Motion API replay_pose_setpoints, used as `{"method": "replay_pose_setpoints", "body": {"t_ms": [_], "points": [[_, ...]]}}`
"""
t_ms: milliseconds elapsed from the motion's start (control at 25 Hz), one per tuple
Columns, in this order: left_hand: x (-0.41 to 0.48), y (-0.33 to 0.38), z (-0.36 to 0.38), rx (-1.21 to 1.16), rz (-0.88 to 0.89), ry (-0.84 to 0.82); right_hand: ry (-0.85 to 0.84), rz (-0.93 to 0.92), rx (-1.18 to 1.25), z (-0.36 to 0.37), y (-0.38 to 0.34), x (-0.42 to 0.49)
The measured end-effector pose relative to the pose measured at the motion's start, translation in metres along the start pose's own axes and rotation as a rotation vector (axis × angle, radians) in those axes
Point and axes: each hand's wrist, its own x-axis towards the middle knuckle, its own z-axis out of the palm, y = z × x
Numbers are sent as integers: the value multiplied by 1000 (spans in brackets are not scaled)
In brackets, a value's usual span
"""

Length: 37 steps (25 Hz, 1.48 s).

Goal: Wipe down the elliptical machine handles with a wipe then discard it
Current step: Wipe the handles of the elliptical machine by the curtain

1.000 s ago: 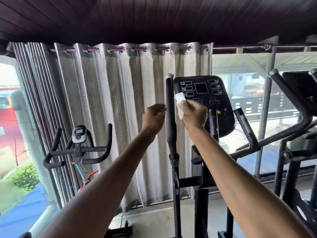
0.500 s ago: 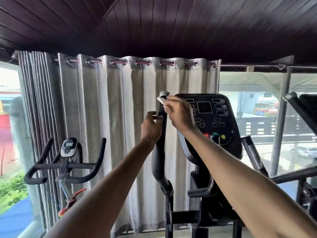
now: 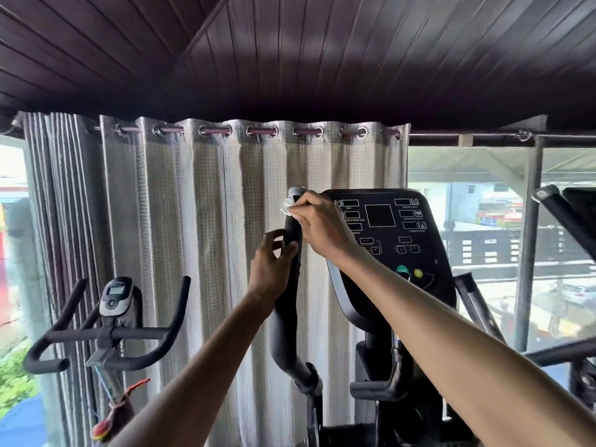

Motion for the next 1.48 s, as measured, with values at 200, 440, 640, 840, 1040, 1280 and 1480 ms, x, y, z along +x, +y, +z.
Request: {"method": "replay_pose_setpoints", "body": {"t_ms": [200,440,640,840,1040,1280,1480], "points": [[-2,-4,-2,-27,7,-10,36,36,9,-1,8,12],[2,-8,-1,-30,54,-5,-3,4,-35,-3,15,26],[-1,-7,-4,35,120,17,-111,-42,-150,-9,5,39],[2,-12,-8,11,148,-25,-84,3,-56,-6,9,27],[3,-14,-8,-2,151,-17,160,154,204,10,12,-13],[1,-20,-5,-52,117,-25,238,214,253,13,1,-22],[-9,-14,-8,-162,14,-16,144,132,93,7,15,12]]}}
